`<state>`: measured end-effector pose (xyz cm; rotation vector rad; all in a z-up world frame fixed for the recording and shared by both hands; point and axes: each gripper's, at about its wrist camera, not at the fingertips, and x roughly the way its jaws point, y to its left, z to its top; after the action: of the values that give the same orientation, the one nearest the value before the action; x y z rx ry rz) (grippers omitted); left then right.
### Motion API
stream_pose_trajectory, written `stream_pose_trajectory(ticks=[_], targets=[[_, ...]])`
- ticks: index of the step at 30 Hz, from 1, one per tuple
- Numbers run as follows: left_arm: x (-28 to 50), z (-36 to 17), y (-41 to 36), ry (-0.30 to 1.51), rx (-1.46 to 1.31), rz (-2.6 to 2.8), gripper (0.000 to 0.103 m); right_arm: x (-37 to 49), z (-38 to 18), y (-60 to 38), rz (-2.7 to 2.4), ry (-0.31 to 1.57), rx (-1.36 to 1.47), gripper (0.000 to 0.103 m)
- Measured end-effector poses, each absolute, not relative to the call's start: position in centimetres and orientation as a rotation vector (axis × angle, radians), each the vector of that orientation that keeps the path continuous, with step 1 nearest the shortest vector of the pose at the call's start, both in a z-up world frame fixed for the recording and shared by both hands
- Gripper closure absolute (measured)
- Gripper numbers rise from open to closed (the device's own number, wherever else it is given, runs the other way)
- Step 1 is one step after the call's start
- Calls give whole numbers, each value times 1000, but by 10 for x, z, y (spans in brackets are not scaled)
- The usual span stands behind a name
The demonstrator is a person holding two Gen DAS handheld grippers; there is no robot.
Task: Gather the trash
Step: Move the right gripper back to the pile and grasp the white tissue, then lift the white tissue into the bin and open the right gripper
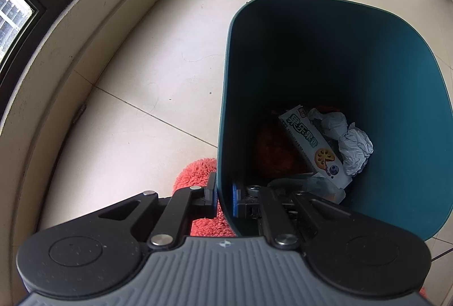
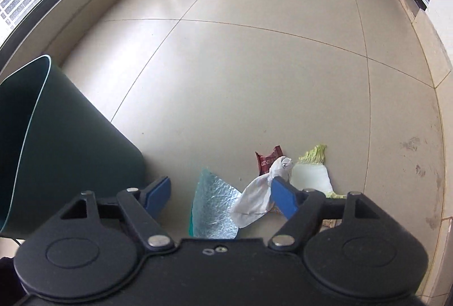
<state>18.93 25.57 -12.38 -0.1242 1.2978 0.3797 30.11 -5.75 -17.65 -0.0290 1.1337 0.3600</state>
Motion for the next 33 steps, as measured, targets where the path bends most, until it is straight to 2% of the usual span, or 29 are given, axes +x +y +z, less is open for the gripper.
stream_pose_trajectory(ticks=[2,4,11,20,25,26,27,28,33], targets=[[189,-124,255,1297,-120,377,94,313,-195,-64,340,1146,-3,12],[188,-124,256,1298,-124,372,94,322,-211,-67,309,1150,16,8],[189,-125,256,1306,-119,363,94,348,-268,-96,207,1225,112,7],[190,-129,248,1306,-56,364,93,380,-305,-106,136,1274,163,32],[190,-129,248,1305,-48,364,92,382,-317,-98,135,1292,111,56],[190,-129,248,1305,-47,364,92,381,-320,-95,133,1298,91,57],[189,-129,247,1304,-45,364,92,380,-321,-93,129,1297,73,65],[189,-130,247,1302,-42,364,92,379,-320,-91,126,1293,59,77],[189,-129,248,1302,-49,365,92,373,-310,-94,131,1258,50,85]])
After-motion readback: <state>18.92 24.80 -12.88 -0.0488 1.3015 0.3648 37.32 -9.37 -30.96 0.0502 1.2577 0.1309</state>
